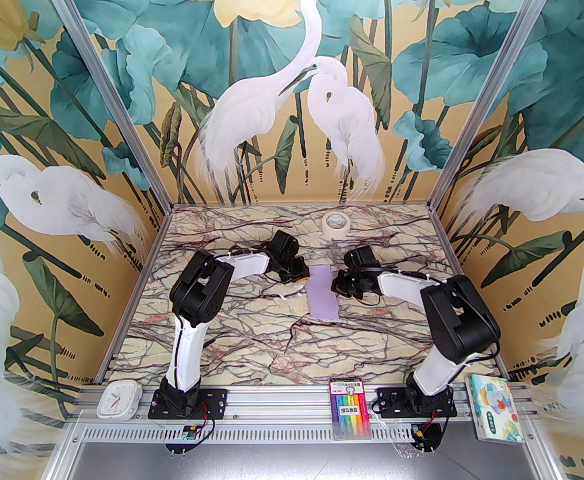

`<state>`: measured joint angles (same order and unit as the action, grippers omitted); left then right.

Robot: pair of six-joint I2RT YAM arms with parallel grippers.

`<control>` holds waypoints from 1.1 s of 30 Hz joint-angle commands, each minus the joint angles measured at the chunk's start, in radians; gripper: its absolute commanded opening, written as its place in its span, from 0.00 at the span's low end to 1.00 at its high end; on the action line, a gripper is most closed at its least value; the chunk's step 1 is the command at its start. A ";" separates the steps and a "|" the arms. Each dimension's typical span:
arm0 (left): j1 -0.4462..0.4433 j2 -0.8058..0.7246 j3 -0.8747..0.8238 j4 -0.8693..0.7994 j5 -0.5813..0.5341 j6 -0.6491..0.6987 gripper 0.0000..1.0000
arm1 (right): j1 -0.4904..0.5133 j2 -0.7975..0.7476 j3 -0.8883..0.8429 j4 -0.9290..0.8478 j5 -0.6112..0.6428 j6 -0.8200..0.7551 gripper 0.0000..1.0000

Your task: Fold a paper plane with a square sheet of paper (fold left side to right side)

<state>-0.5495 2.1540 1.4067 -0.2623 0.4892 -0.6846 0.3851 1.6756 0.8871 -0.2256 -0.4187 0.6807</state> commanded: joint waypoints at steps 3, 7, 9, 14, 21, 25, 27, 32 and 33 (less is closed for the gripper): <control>0.002 0.007 -0.028 -0.007 -0.012 -0.001 0.08 | 0.073 0.009 0.077 0.005 -0.061 0.042 0.00; 0.001 0.007 -0.028 -0.001 -0.008 -0.001 0.09 | 0.118 0.069 0.107 0.045 -0.099 0.079 0.00; 0.002 0.007 -0.028 -0.001 -0.007 -0.001 0.08 | 0.128 0.100 0.116 0.059 -0.120 0.093 0.00; 0.002 0.007 -0.028 0.001 -0.005 -0.001 0.09 | 0.142 0.168 0.127 0.086 -0.160 0.107 0.00; 0.002 0.006 -0.028 -0.001 -0.005 0.001 0.09 | 0.144 0.226 0.124 0.091 -0.180 0.111 0.00; 0.002 0.007 -0.029 0.000 -0.009 0.000 0.09 | 0.145 0.230 0.122 0.067 -0.173 0.104 0.00; 0.002 0.007 -0.030 -0.001 -0.012 0.000 0.09 | 0.148 0.235 0.122 0.055 -0.174 0.099 0.00; 0.002 0.011 -0.031 -0.001 -0.018 -0.003 0.08 | 0.153 0.243 0.115 0.029 -0.167 0.083 0.00; 0.002 0.012 -0.031 -0.003 -0.018 -0.003 0.08 | 0.154 0.243 0.112 0.026 -0.166 0.082 0.00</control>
<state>-0.5495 2.1544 1.4021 -0.2489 0.4931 -0.6876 0.5301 1.8973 0.9924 -0.1638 -0.5777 0.7818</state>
